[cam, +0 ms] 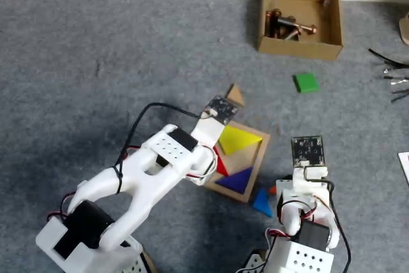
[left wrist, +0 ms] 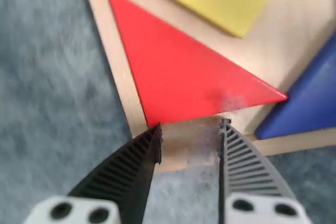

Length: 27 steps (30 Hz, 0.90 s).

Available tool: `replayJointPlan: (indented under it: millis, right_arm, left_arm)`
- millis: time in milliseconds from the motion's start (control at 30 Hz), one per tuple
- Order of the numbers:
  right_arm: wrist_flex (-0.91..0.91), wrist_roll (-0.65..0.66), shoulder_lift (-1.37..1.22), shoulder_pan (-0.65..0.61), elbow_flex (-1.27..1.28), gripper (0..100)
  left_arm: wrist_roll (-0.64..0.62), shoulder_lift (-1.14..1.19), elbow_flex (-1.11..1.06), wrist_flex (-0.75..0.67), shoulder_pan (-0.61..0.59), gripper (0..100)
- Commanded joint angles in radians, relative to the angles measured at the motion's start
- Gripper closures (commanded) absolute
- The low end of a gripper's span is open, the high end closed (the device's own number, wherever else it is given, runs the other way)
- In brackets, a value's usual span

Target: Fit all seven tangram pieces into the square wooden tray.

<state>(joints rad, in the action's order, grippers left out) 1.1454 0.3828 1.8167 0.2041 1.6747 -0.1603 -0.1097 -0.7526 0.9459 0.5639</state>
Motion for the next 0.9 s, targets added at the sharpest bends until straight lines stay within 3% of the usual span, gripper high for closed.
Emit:
replayJointPlan:
  millis: [0, 333, 567, 633, 867]
  right_arm:
    - [-0.025, 0.012, 0.019, -0.016, 0.104, 79.6]
    - [-0.025, 0.012, 0.019, -0.016, 0.104, 79.6]
    - [-0.025, 0.012, 0.019, -0.015, 0.104, 79.6]
    - [-0.025, 0.012, 0.019, -0.015, 0.104, 79.6]
    - [-0.025, 0.012, 0.019, -0.016, 0.104, 79.6]
  left_arm:
    - [-0.083, -0.012, 0.053, 0.084, 0.018, 83]
    - [-0.281, -0.008, 0.067, 0.089, 0.015, 82]
    - [-0.281, -0.013, 0.130, 0.060, 0.015, 82]
    - [-0.183, -0.013, 0.160, 0.060, 0.016, 82]
    - [0.361, -0.013, 0.168, 0.060, 0.004, 82]
